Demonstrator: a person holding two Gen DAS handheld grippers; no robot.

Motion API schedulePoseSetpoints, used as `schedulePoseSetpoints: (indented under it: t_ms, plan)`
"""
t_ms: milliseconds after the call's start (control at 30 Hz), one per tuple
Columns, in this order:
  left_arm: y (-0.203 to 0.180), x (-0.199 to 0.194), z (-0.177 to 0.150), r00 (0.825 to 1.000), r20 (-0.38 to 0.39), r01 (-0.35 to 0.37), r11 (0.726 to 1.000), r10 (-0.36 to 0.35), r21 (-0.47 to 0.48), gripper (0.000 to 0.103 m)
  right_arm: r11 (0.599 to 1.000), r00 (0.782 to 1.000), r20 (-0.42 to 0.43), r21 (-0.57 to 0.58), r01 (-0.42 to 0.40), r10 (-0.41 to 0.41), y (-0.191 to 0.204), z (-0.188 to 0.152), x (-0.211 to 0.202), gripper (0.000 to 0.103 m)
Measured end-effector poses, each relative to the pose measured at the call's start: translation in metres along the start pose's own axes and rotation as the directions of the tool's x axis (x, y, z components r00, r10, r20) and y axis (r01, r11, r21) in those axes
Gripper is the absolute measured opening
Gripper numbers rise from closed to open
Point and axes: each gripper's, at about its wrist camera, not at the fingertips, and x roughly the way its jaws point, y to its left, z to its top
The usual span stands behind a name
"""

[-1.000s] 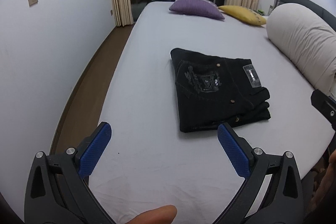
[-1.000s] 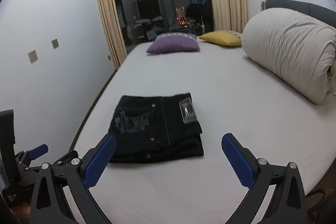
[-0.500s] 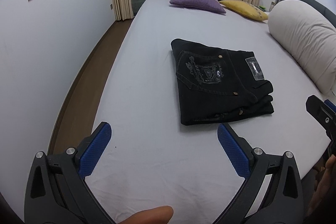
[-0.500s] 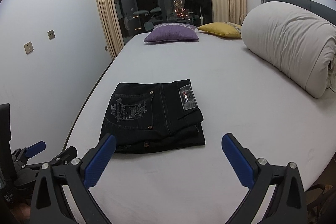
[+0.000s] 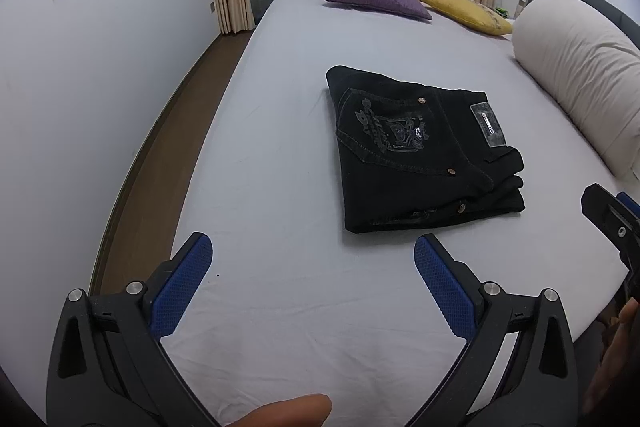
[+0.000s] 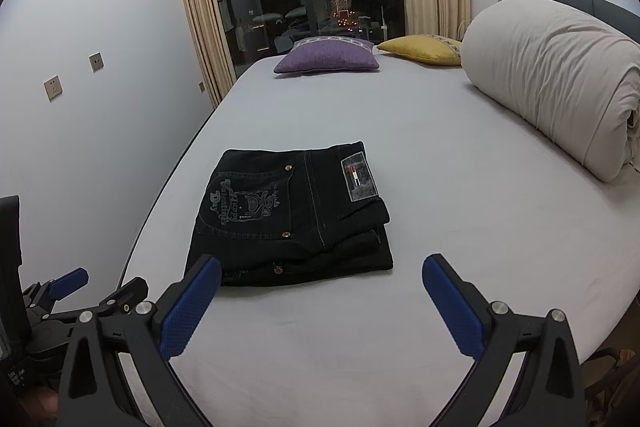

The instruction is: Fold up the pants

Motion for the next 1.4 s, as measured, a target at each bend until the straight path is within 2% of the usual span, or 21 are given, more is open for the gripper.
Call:
schedulePoseSetpoints:
  t_ms: [1400]
  plan:
    - [-0.0043,0.0033,-0.0027,1.0,-0.007,0.003,1.0,-0.003,0.004,0.103,1.0,1.0,-0.012,0.007,-0.004,0.004,0.0005,-0.0054,0.0023,0.103]
